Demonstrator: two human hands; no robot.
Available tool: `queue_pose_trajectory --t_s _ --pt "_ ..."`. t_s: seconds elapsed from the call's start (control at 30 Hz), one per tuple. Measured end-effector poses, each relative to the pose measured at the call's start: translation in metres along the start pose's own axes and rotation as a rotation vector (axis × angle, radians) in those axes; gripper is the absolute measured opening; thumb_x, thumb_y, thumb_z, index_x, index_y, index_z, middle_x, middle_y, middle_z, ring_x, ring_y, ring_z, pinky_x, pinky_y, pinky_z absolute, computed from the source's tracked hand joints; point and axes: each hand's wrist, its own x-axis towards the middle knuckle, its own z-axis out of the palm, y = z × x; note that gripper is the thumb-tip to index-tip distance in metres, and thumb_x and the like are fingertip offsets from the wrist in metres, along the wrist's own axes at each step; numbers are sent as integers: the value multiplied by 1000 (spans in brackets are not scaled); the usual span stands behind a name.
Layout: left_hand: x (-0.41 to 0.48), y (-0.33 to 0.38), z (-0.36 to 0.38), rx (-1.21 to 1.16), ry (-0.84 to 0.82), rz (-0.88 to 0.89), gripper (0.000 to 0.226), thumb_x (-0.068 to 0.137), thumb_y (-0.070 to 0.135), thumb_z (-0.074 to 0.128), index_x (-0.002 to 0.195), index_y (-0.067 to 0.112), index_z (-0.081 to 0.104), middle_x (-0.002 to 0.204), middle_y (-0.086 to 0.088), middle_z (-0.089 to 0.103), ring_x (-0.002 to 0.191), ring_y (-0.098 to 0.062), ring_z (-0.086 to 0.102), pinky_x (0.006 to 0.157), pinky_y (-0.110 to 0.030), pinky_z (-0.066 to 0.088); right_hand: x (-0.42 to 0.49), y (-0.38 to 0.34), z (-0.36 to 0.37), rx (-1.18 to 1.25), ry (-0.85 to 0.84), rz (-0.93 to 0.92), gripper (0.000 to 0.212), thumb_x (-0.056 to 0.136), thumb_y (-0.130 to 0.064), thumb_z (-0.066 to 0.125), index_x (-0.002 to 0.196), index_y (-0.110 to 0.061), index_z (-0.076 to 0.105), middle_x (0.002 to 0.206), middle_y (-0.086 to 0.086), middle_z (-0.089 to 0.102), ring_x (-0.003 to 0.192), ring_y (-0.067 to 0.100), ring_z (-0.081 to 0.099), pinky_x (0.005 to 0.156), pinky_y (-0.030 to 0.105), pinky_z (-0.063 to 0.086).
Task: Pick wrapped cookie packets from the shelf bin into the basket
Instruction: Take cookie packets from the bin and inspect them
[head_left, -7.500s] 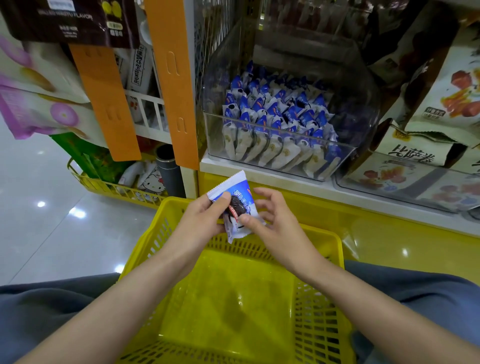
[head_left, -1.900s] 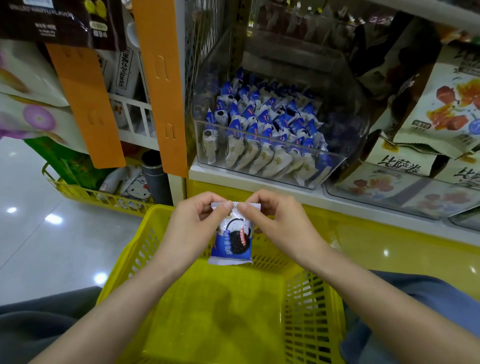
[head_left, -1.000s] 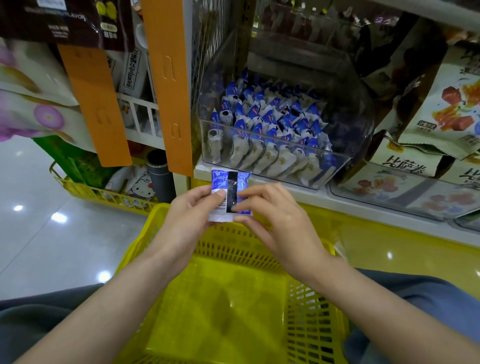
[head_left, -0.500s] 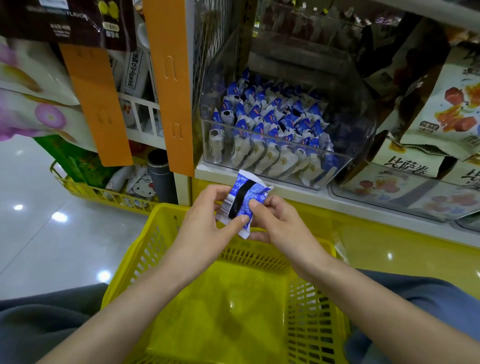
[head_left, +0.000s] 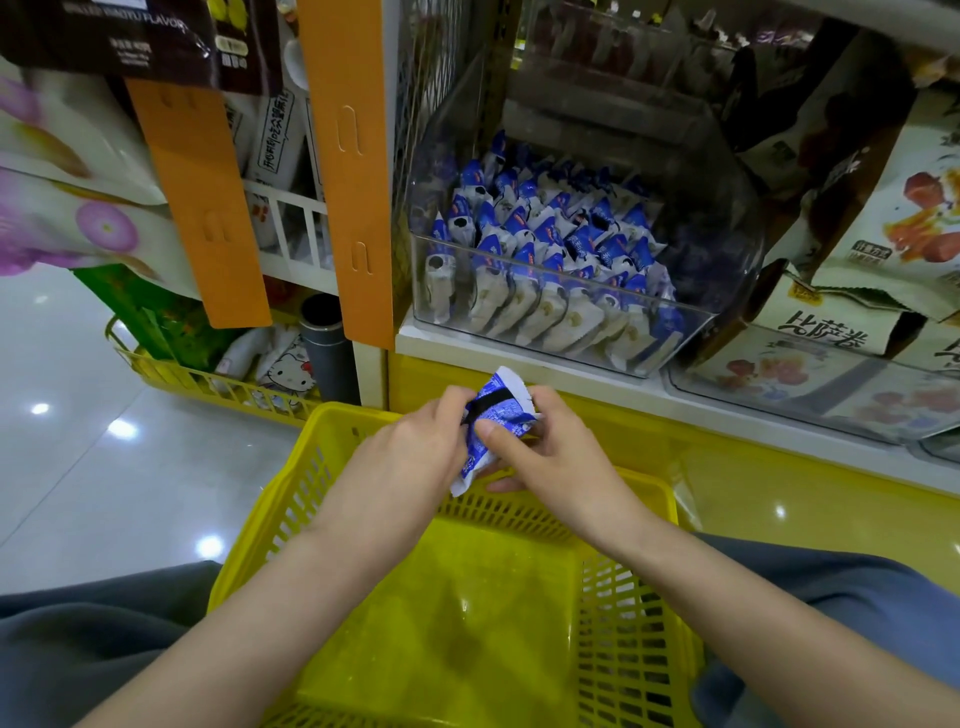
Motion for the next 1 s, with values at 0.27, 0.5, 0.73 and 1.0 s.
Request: queue_pose_trajectory --t_s 0.27,0.5,0.73,1.0 --pt "2 -1 -3 107 -37 -6 29 94 32 38 118 16 42 100 -4 63 84 -27 61 54 -30 33 2 4 -1 -19 -45 -45 18 87 -14 61 99 -18 48 89 3 66 69 18 69 62 33 58" --pt "2 1 -9 135 13 23 25 97 33 35 100 12 48 90 -3 59 78 -28 59 58 -38 42 3 3 -5 -178 -68 -150 28 83 -14 66 95 -35 51 92 7 68 77 26 69 68 41 59" --pt "3 1 -13 152 32 41 24 95 32 41 83 12 47 68 -7 55 61 -32 53 49 -33 30 1 5 -5 -263 -101 -169 21 81 -20 68 91 -34 56 86 3 67 73 26 67 62 40 58" --pt "10 -6 -4 -219 118 -117 35 97 22 40 62 22 39 52 3 44 52 -23 47 52 -39 38 3 3 -1 -295 -77 -200 30 81 -30 68 106 -35 50 96 -22 59 65 5 53 63 23 48"
